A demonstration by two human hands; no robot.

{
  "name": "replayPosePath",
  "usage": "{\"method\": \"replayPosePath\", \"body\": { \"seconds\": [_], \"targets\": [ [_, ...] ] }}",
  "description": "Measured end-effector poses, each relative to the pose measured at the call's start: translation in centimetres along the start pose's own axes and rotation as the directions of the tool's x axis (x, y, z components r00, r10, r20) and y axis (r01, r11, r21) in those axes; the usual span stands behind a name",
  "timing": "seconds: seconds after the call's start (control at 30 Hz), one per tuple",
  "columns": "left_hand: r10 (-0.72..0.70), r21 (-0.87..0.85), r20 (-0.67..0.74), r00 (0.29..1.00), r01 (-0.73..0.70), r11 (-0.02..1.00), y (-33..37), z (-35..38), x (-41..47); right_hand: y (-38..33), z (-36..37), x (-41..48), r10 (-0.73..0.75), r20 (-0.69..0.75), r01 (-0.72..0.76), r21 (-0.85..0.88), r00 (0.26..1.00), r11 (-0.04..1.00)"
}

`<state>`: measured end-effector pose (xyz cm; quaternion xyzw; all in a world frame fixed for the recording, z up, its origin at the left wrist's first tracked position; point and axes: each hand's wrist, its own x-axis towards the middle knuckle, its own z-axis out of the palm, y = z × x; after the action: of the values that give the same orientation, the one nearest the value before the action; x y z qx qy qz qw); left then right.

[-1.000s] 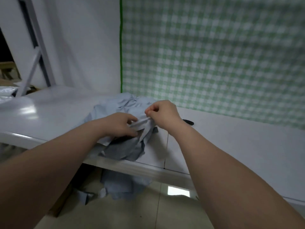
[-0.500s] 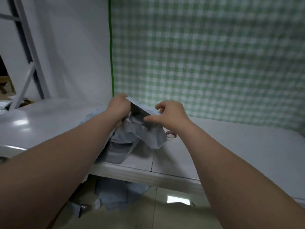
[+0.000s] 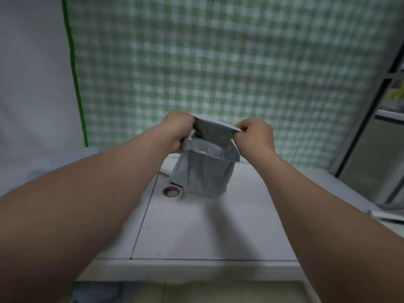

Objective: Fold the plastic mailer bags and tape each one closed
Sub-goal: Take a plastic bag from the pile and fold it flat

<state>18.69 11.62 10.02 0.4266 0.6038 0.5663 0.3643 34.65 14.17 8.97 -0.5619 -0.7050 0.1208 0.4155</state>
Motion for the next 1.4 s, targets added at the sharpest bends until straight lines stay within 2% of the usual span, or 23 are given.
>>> {"method": "replayPosePath", "body": {
  "seconds": [0.27,0.43,0.6,0.67,0.73,0.8,0.97,1.17,1.3,1.4],
  "targets": [
    [0.062,0.025,0.138,0.988,-0.066,0.998,-2.2,6.9,6.7,6.7,0.9,5.1,0.098,-0.167,-0.102,-0.015,0.981,0.995],
    [-0.011,0.115,0.171,0.985,-0.008,0.993,-5.0,7.8,8.4,9.0,2.6,5.5,0.198,-0.062,-0.201,-0.046,0.978,0.979],
    [0.042,0.252,0.148,0.988,-0.079,0.965,-5.3,7.5,8.5,8.8,1.6,4.7,0.211,0.026,-0.209,-0.065,0.977,0.976],
    [0.072,0.379,0.171,0.983,-0.133,0.916,-5.0,7.0,7.8,8.5,0.7,4.2,0.246,0.106,-0.233,-0.121,0.964,0.965],
    [0.119,0.550,0.208,0.971,-0.217,0.806,-4.8,6.3,6.8,8.1,0.1,3.7,0.287,0.198,-0.243,-0.219,0.937,0.945],
    [0.154,0.676,0.233,0.960,-0.274,0.684,-4.7,5.6,5.5,7.7,-0.3,3.0,0.305,0.268,-0.243,-0.241,0.914,0.940],
    [0.266,0.775,0.280,0.923,-0.380,0.505,-5.8,3.6,2.6,6.9,-0.4,0.3,0.401,0.384,-0.257,-0.374,0.832,0.891],
    [0.251,0.821,0.334,0.909,-0.411,0.396,-7.8,2.2,-1.0,8.0,0.2,-4.2,0.349,0.341,-0.218,-0.367,0.873,0.904],
    [0.226,0.843,0.372,0.900,-0.429,0.325,-9.5,1.7,-2.8,8.8,0.3,-7.7,0.269,0.285,-0.128,-0.431,0.920,0.893],
    [0.229,0.833,0.382,0.895,-0.441,0.335,-11.0,1.3,-3.9,9.4,0.8,-9.7,0.232,0.239,-0.110,-0.436,0.943,0.893]
  ]
}}
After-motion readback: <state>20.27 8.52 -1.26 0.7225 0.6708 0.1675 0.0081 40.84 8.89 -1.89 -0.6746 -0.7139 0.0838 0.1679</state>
